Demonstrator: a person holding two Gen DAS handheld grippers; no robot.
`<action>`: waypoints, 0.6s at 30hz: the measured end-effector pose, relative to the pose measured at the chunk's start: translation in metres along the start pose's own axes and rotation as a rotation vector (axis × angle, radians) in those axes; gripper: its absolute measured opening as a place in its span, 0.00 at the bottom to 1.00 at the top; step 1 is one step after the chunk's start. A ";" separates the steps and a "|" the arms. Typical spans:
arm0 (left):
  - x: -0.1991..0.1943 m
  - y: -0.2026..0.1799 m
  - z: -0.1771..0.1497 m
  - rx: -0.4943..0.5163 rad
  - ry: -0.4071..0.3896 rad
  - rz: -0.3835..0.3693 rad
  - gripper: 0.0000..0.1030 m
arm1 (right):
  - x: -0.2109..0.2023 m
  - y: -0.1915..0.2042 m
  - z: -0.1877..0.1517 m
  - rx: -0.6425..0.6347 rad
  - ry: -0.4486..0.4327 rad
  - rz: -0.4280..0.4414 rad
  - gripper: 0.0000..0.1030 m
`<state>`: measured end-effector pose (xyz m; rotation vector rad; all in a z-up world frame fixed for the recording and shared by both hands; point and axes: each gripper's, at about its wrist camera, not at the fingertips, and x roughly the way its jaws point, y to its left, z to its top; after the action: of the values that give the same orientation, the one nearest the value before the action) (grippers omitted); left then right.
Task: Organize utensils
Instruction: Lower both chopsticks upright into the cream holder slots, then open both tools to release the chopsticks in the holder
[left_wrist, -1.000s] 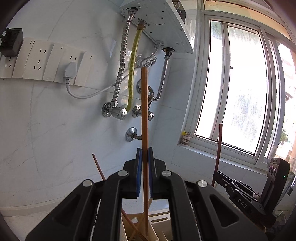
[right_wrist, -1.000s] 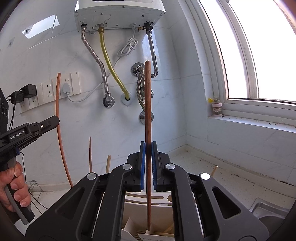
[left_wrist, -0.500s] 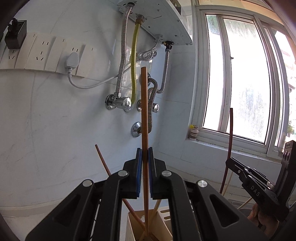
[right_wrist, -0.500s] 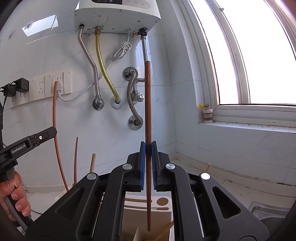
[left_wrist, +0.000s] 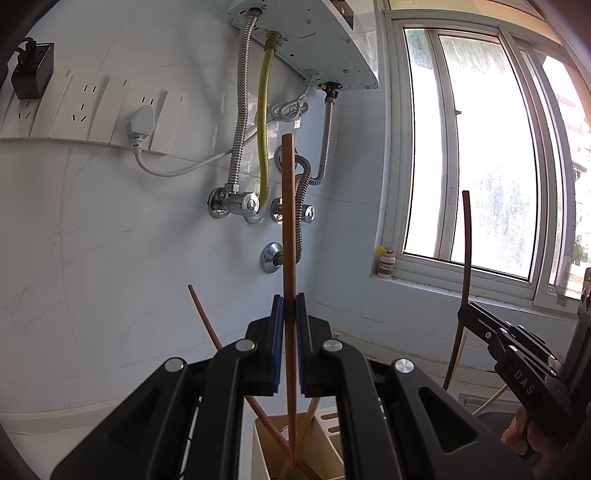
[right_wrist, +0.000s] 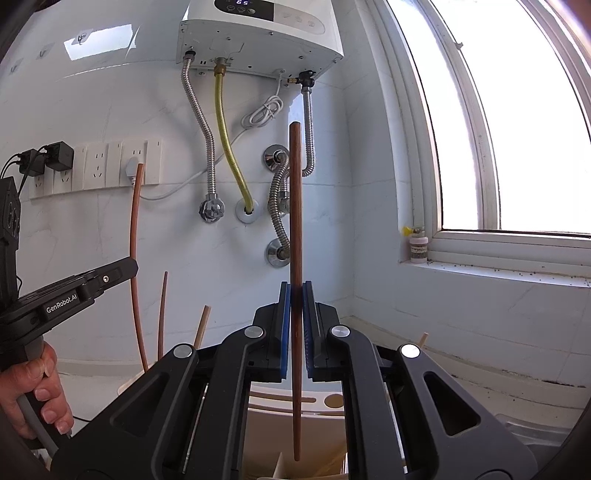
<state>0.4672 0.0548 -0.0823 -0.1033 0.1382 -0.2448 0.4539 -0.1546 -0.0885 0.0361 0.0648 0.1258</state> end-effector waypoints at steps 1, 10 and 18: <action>0.000 0.000 -0.001 0.003 0.000 0.000 0.06 | 0.000 0.001 0.000 -0.005 -0.002 -0.002 0.06; -0.003 -0.004 -0.009 0.021 -0.019 0.017 0.59 | -0.005 0.002 -0.002 -0.021 -0.029 -0.040 0.55; -0.026 -0.015 -0.005 0.074 -0.122 0.056 0.88 | -0.018 -0.003 0.012 -0.023 -0.092 -0.080 0.70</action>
<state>0.4383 0.0461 -0.0826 -0.0403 0.0107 -0.1868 0.4370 -0.1600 -0.0757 0.0160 -0.0268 0.0446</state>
